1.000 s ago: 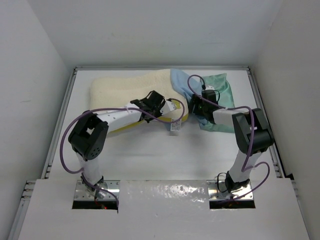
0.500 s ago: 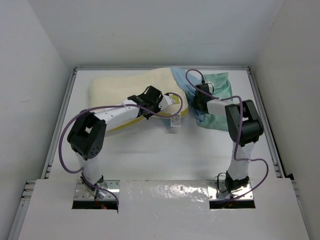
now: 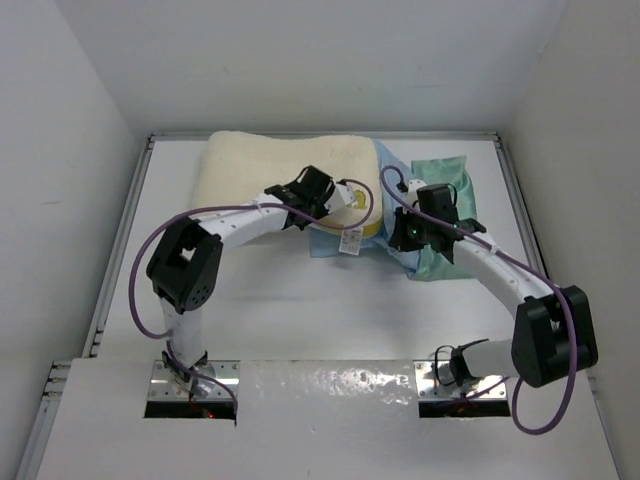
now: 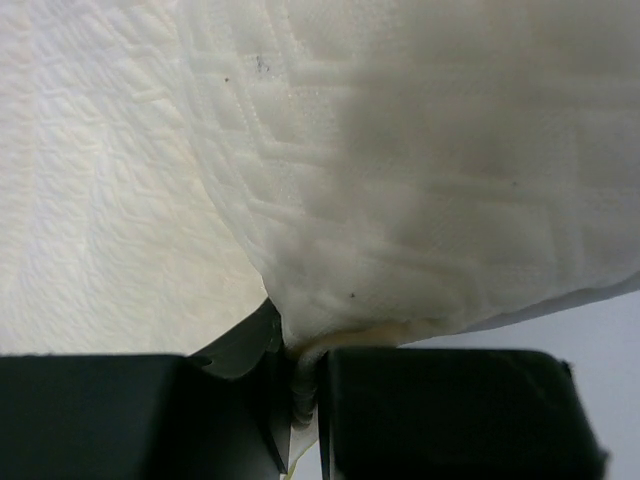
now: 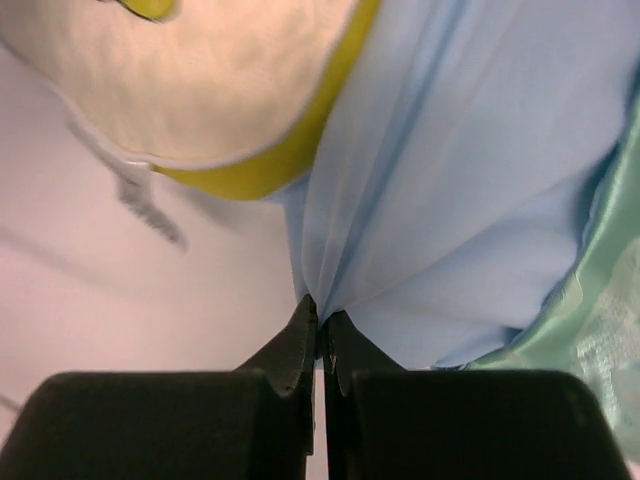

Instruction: Put the pillow into the pillowcase

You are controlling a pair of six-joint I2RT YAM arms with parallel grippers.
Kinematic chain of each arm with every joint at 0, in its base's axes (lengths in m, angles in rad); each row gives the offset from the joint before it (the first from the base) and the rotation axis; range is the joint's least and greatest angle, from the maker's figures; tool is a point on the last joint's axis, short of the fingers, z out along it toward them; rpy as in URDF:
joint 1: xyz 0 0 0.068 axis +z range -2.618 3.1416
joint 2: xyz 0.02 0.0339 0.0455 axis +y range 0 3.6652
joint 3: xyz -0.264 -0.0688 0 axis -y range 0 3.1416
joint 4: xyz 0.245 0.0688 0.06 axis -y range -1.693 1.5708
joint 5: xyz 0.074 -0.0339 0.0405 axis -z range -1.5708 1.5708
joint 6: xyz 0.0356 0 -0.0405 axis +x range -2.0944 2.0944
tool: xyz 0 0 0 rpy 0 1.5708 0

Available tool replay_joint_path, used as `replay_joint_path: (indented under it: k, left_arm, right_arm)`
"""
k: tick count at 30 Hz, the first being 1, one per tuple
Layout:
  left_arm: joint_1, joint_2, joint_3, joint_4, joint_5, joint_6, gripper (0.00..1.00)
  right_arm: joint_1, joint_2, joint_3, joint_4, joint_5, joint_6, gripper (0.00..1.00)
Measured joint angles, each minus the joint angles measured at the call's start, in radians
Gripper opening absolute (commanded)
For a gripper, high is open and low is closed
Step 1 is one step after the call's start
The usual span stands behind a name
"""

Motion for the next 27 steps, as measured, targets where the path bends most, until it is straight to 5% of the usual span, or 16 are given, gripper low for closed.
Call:
replay_joint_path:
  k: [7, 8, 9, 10, 11, 15, 16, 19, 25, 26, 27]
  left_arm:
    - [-0.054, 0.027, -0.019, 0.015, 0.033, -0.016, 0.0]
    - [-0.055, 0.04, -0.01, 0.01, 0.04, -0.025, 0.0]
    - [-0.057, 0.054, -0.003, 0.01, 0.048, -0.035, 0.0]
    - [-0.058, 0.063, -0.003, 0.011, 0.056, -0.043, 0.0]
    - [-0.058, 0.07, -0.003, 0.013, 0.065, -0.048, 0.0]
    - [-0.058, 0.074, -0.009, 0.026, 0.097, -0.07, 0.0]
    - [-0.058, 0.074, -0.01, 0.029, 0.105, -0.074, 0.0]
    - [-0.058, 0.074, -0.01, 0.034, 0.12, -0.097, 0.0]
    - [-0.056, 0.074, -0.01, 0.037, 0.163, -0.133, 0.0]
    - [-0.053, 0.074, -0.01, 0.036, 0.171, -0.137, 0.0]
    - [-0.053, 0.074, -0.01, 0.036, 0.177, -0.14, 0.0]
  right_arm:
    - [0.055, -0.06, -0.007, -0.081, -0.088, 0.002, 0.0]
    - [0.071, -0.08, -0.013, -0.085, -0.098, 0.007, 0.12]
    - [0.079, -0.1, -0.021, -0.088, -0.105, 0.016, 0.39]
    - [0.084, -0.127, -0.032, -0.097, -0.114, 0.035, 0.92]
    - [0.085, -0.154, -0.041, -0.112, -0.117, 0.047, 0.99]
    - [0.014, -0.223, -0.04, -0.159, -0.112, 0.08, 0.95]
    - [-0.004, -0.211, -0.021, -0.169, -0.104, 0.091, 0.76]
    - [-0.032, -0.112, 0.065, -0.161, -0.061, 0.135, 0.44]
    - [-0.031, 0.072, 0.095, -0.007, -0.001, 0.247, 0.49]
    - [-0.031, 0.098, 0.097, 0.01, 0.003, 0.264, 0.46]
    - [-0.031, 0.123, 0.102, 0.018, 0.007, 0.274, 0.29]
